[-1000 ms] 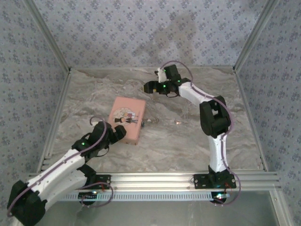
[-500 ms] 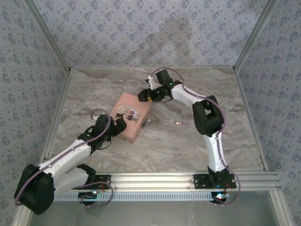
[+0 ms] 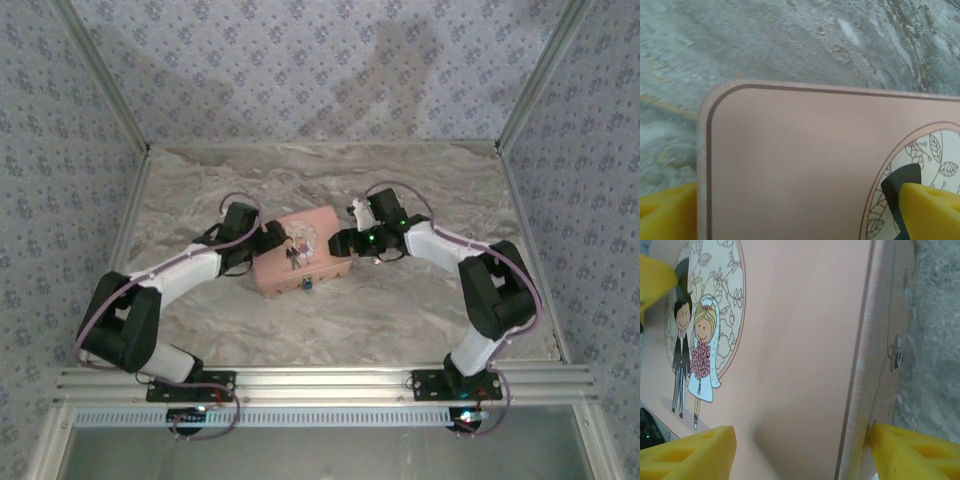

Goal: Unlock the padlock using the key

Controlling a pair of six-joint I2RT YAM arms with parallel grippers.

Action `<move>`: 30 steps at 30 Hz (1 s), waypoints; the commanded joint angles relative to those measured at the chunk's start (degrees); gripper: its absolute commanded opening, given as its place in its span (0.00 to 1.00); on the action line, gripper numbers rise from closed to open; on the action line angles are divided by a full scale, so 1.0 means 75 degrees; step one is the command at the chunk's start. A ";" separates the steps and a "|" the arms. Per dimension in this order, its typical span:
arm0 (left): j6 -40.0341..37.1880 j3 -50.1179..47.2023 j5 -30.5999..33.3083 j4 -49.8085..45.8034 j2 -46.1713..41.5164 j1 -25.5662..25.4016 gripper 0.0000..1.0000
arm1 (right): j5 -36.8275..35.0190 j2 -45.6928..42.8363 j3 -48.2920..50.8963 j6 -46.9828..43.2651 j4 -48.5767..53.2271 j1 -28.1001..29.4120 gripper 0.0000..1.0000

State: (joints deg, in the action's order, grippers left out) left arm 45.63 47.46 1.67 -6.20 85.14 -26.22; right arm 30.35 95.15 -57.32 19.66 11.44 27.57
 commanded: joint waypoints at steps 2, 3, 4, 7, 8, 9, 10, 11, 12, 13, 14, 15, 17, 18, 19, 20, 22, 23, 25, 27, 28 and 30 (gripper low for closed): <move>-0.0428 0.0930 -0.1033 0.0448 0.0624 -0.0058 0.95 | -0.0478 -0.0377 0.0318 0.0572 -0.0354 0.0343 0.73; -0.0495 0.1135 -0.1102 0.0408 0.0801 -0.0048 0.95 | -0.0613 -0.0411 0.0315 0.0669 -0.0363 0.0371 0.73; -0.0570 0.1311 -0.1153 0.0358 0.0946 -0.0055 0.94 | -0.0759 -0.0428 0.0310 0.0742 -0.0357 0.0389 0.73; -0.0758 0.1822 -0.1275 0.0167 0.1400 -0.0039 0.94 | -0.1080 -0.0367 0.0265 0.0873 -0.0445 0.0384 0.73; -0.0802 0.1950 -0.1312 0.0127 0.1541 -0.0026 0.94 | -0.1153 -0.0308 0.0192 0.0902 -0.0433 0.0368 0.73; -0.0833 0.2069 -0.1362 0.0081 0.1669 -0.0010 0.94 | -0.1230 -0.0236 0.0125 0.0929 -0.0410 0.0365 0.73; -0.0845 0.2150 -0.1370 0.0045 0.1760 0.0009 0.94 | -0.1320 -0.0169 0.0054 0.0957 -0.0381 0.0355 0.73; -0.0874 0.2218 -0.1391 0.0041 0.1854 0.0035 0.94 | -0.1339 -0.0086 0.0000 0.0973 -0.0410 0.0339 0.73; -0.0903 0.2275 -0.1403 0.0031 0.1931 0.0066 0.94 | -0.1400 -0.0026 -0.0042 0.0996 -0.0419 0.0343 0.73; -0.0924 0.2322 -0.1415 0.0012 0.1979 0.0093 0.94 | -0.1433 0.0010 -0.0067 0.1018 -0.0421 0.0340 0.73; -0.0942 0.2363 -0.1406 -0.0059 0.2006 0.0151 0.94 | -0.1497 0.0036 -0.0090 0.1022 -0.0372 0.0323 0.73; -0.0953 0.2368 -0.1407 -0.0103 0.1989 0.0217 0.94 | -0.1592 0.0018 -0.0105 0.1033 -0.0322 0.0324 0.74; -0.0997 0.2248 -0.1366 -0.0100 0.1824 0.0338 0.94 | -0.1804 -0.0109 -0.0071 0.1001 -0.0181 0.0326 0.76; -0.1020 0.2152 -0.1337 -0.0137 0.1689 0.0414 0.94 | -0.1930 -0.0195 -0.0065 0.0968 -0.0065 0.0319 0.77; -0.1055 0.2068 -0.1325 -0.0194 0.1570 0.0475 0.94 | -0.2060 -0.0274 -0.0071 0.0907 0.0084 0.0309 0.78; -0.1087 0.1970 -0.1319 -0.0259 0.1399 0.0545 0.94 | -0.2244 -0.0372 -0.0061 0.0852 0.0251 0.0285 0.79; -0.1170 0.1714 -0.1191 -0.0384 0.1047 0.0618 0.95 | -0.2510 -0.0602 0.0000 0.0755 0.0462 0.0220 0.81; -0.1202 0.1567 -0.1142 -0.0432 0.0849 0.0646 0.95 | -0.2622 -0.0709 0.0030 0.0740 0.0572 0.0144 0.81; -0.1238 0.1248 -0.1049 -0.0506 0.0480 0.0671 0.94 | -0.2792 -0.0914 0.0071 0.0710 0.0798 0.0018 0.81; -0.1226 0.0892 -0.0986 -0.0521 0.0065 0.0683 0.95 | -0.2971 -0.1161 0.0134 0.0654 0.0985 -0.0083 0.81; -0.1212 0.0753 -0.0983 -0.0538 -0.0101 0.0680 0.94 | -0.3108 -0.1273 0.0179 0.0617 0.1069 -0.0090 0.81; -0.1192 0.0489 -0.0995 -0.0669 -0.0480 0.0671 0.94 | -0.3579 -0.1508 0.0237 0.0559 0.1335 -0.0108 0.79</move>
State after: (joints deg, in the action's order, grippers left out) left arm 37.65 53.25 -6.00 -8.99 84.77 -21.21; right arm 9.26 86.65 -56.18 25.28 16.56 27.00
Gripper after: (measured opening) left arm 0.942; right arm 0.794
